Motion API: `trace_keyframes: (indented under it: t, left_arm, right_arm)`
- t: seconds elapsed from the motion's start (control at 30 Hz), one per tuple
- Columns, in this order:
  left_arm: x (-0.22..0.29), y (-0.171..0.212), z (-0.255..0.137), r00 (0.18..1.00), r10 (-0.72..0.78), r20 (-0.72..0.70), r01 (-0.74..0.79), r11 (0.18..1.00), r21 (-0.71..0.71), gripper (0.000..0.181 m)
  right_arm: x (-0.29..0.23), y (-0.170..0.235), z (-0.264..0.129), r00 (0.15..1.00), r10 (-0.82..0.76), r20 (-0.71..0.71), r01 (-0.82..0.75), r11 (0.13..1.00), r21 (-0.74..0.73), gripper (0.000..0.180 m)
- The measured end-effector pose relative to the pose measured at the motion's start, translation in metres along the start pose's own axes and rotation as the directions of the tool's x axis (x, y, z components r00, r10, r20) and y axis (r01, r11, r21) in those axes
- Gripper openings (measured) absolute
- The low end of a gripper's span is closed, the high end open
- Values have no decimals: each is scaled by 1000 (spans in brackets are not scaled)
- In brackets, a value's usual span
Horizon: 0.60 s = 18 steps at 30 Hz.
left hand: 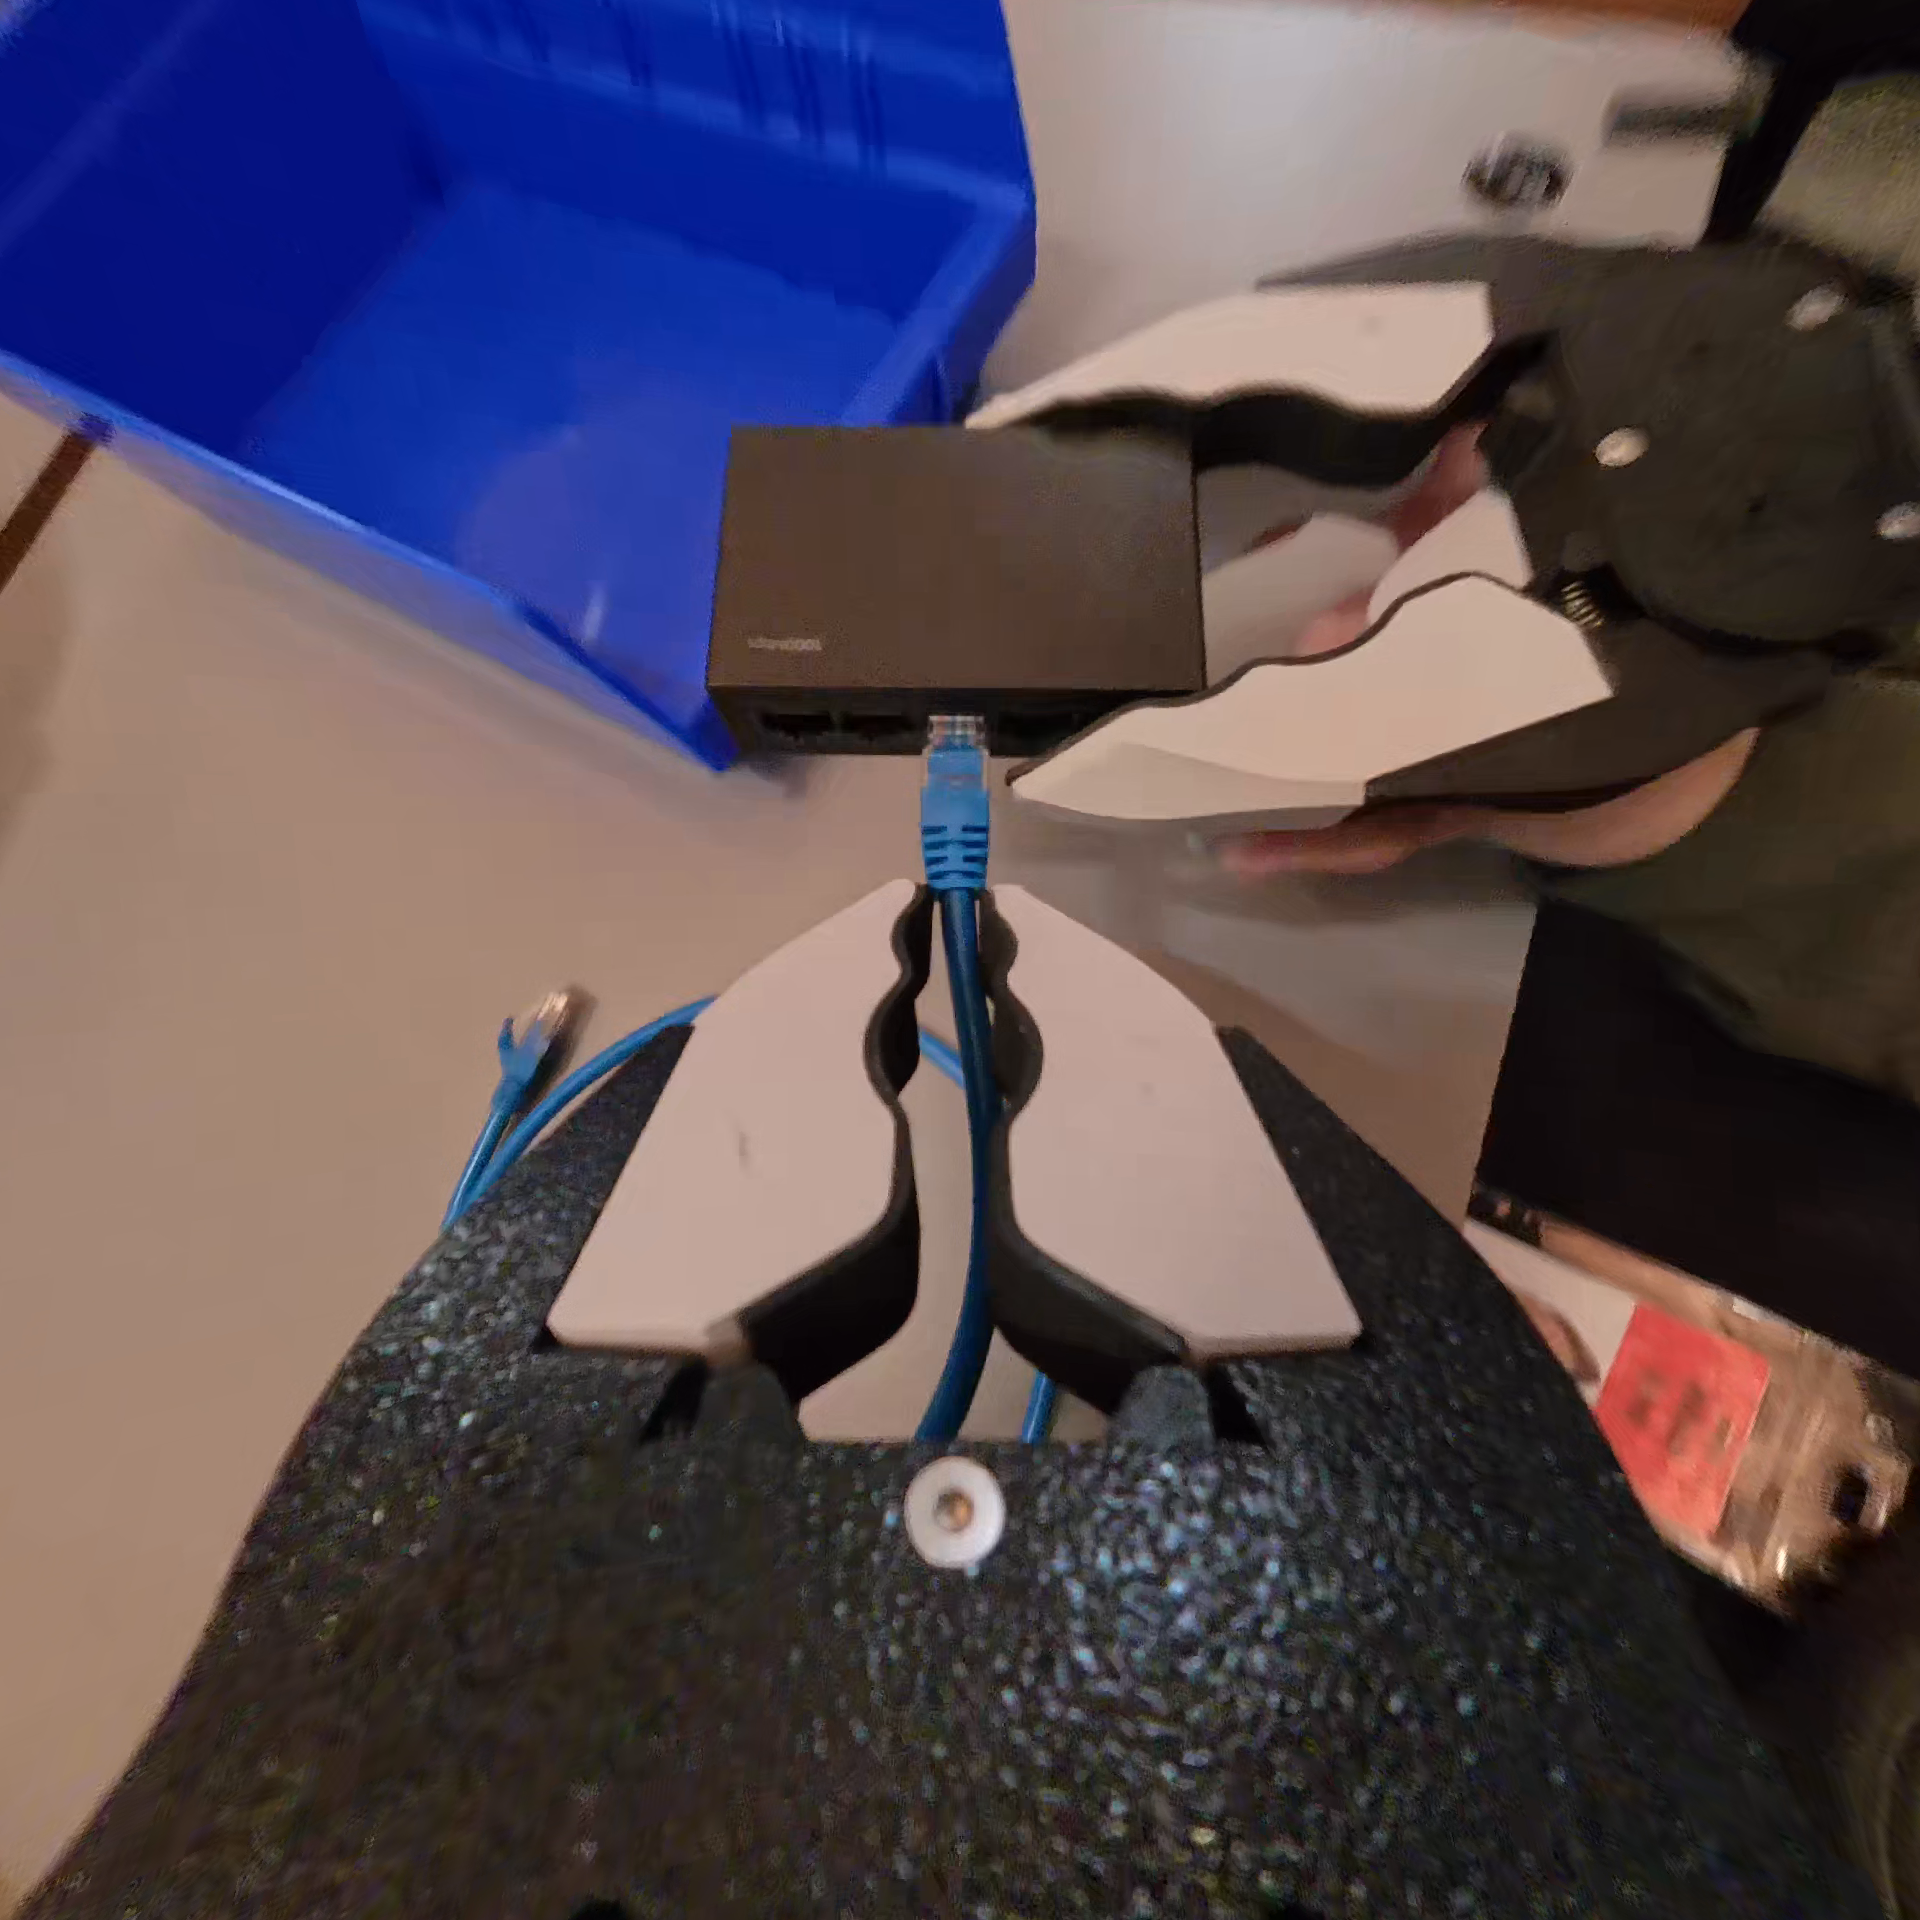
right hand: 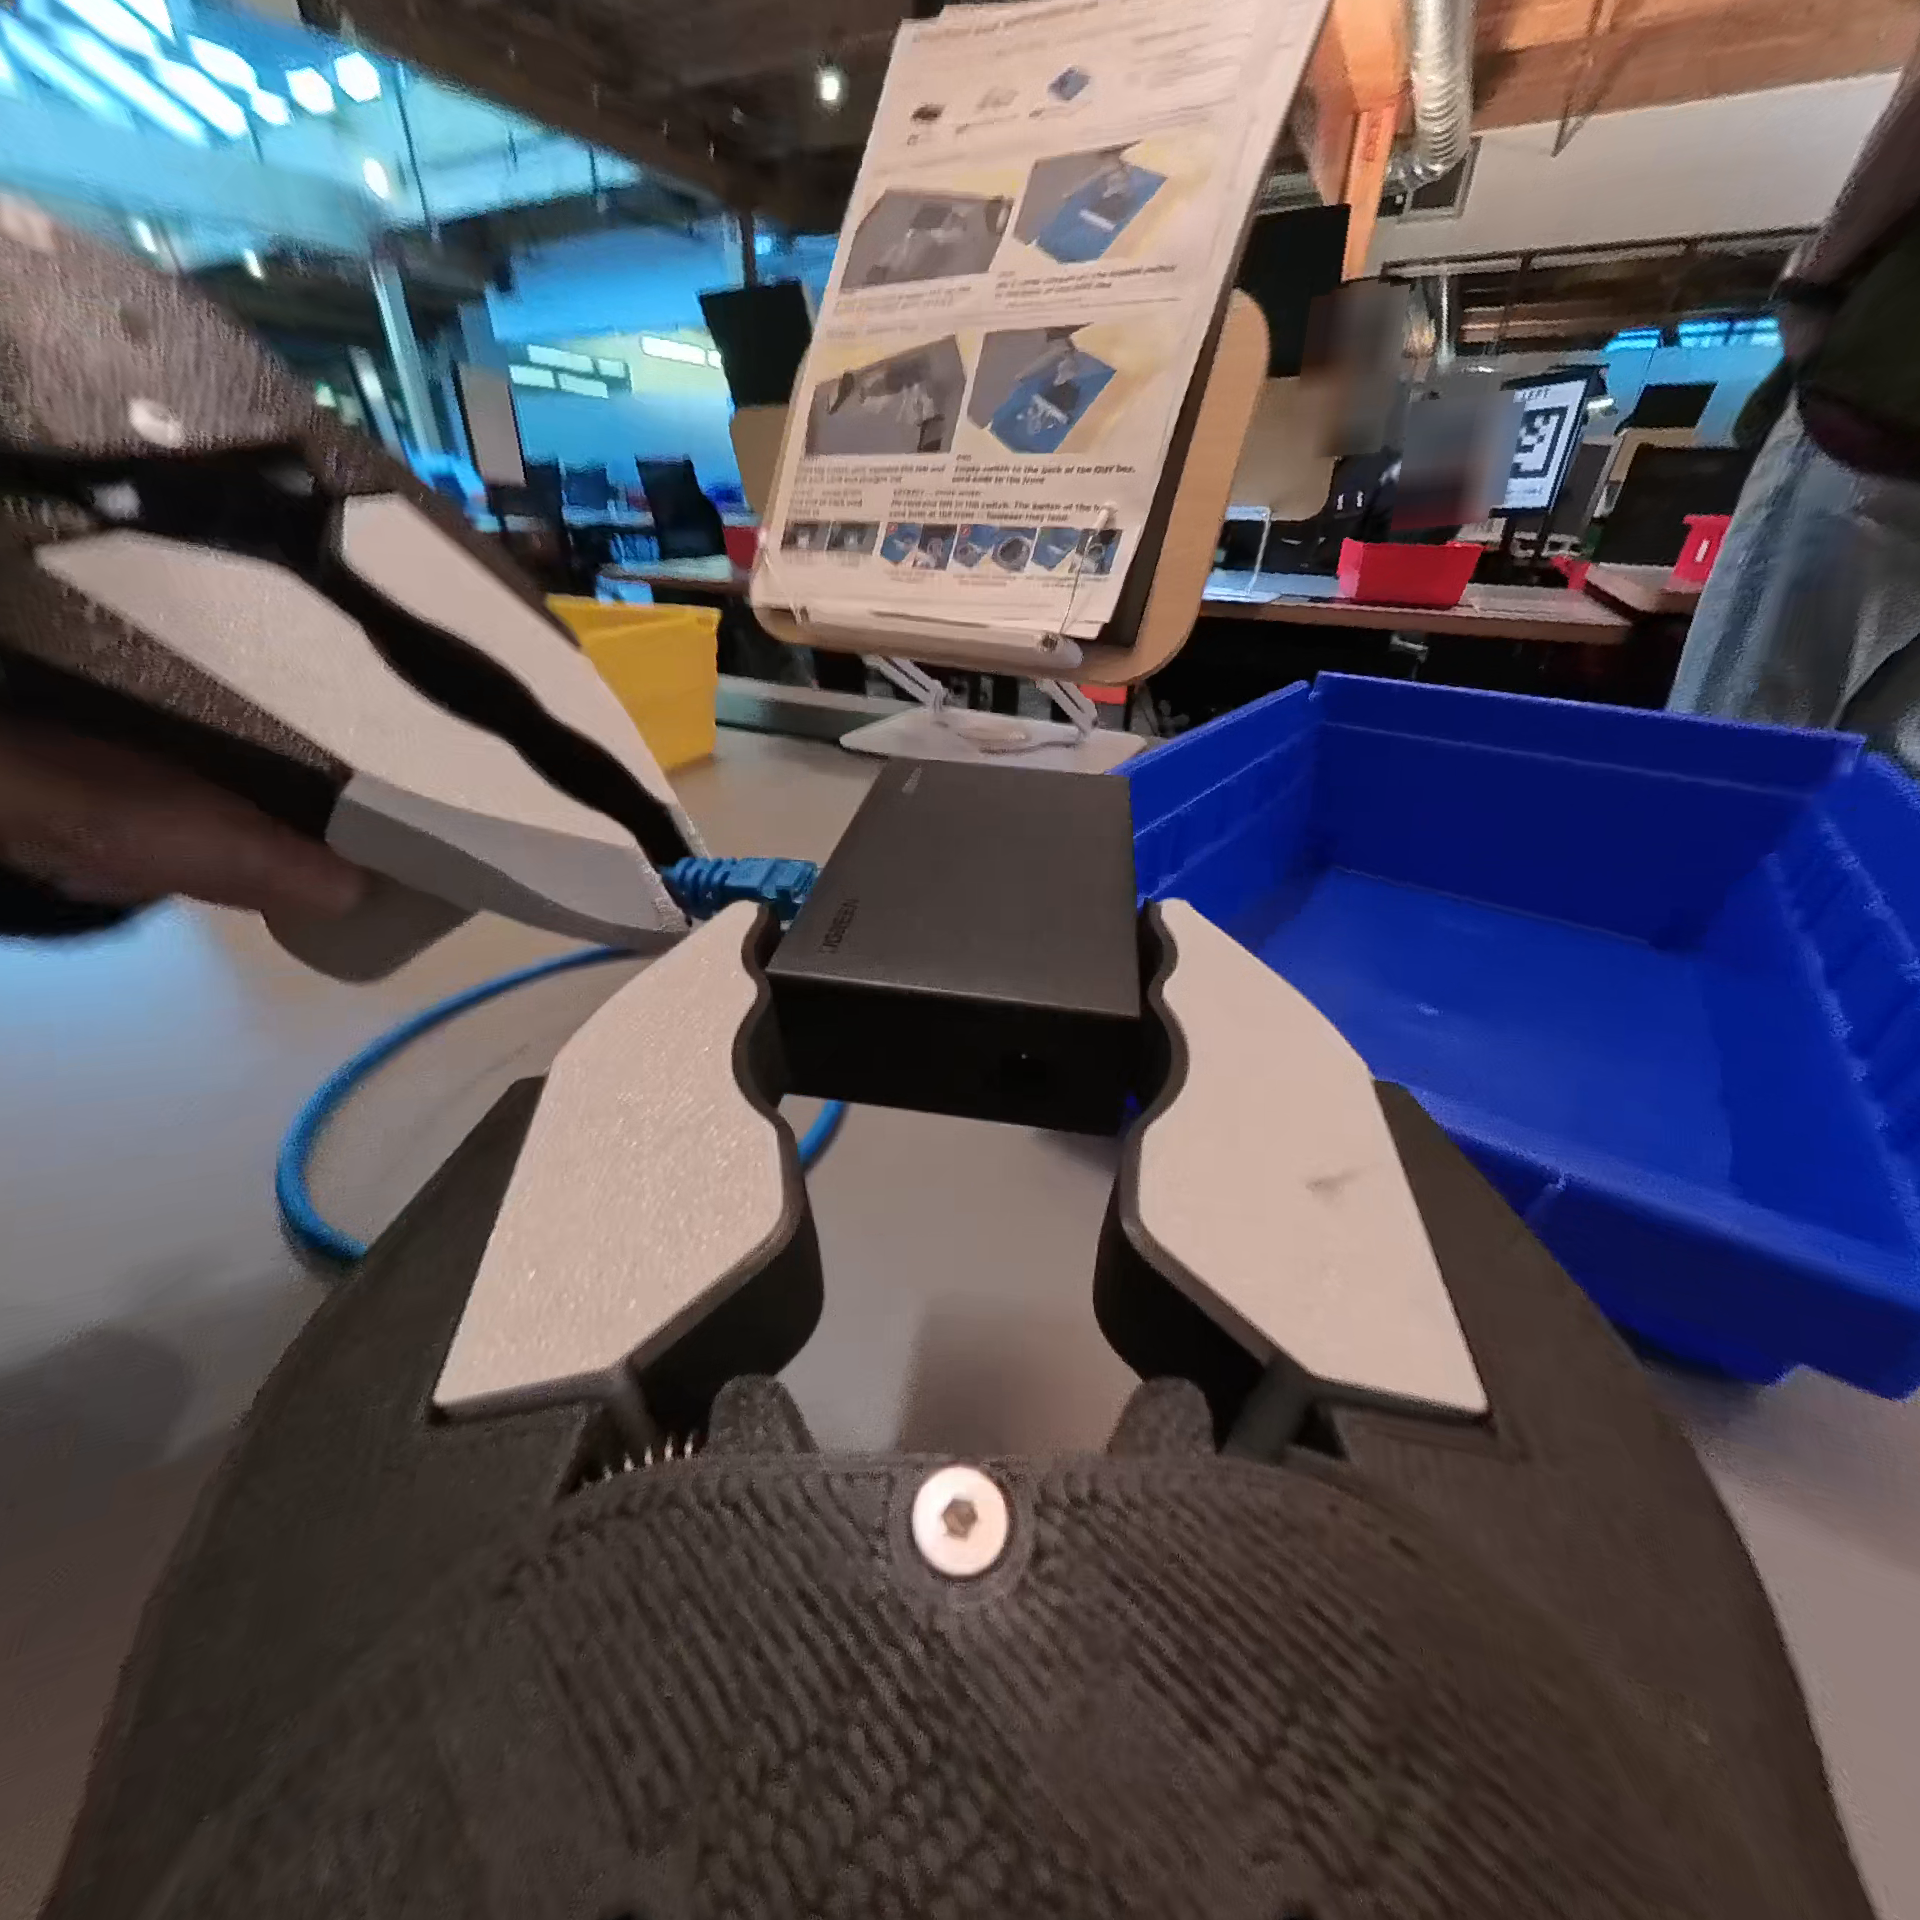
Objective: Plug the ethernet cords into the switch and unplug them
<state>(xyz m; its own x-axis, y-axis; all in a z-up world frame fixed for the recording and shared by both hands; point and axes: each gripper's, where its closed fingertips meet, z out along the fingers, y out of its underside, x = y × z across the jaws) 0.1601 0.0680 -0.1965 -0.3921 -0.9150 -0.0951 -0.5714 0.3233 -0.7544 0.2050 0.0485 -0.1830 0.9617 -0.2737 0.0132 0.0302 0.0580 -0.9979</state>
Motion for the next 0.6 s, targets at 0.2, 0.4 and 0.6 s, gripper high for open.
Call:
trace_keyframes:
  t: [0.2,0.4,0.6]
  left_arm:
    - [0,-8,3,998,-63,-5,63,970,233,8]
    - [-1,-10,1,992,-83,94,48,943,331,9]
    - [0,-15,-3,993,-93,76,59,931,361,6]
  right_arm:
    - [6,-6,-3,995,99,-5,-98,994,56,65]
    - [5,-7,-3,994,107,-6,-106,992,73,65]
    - [2,-8,-3,994,104,25,-105,991,77,66]
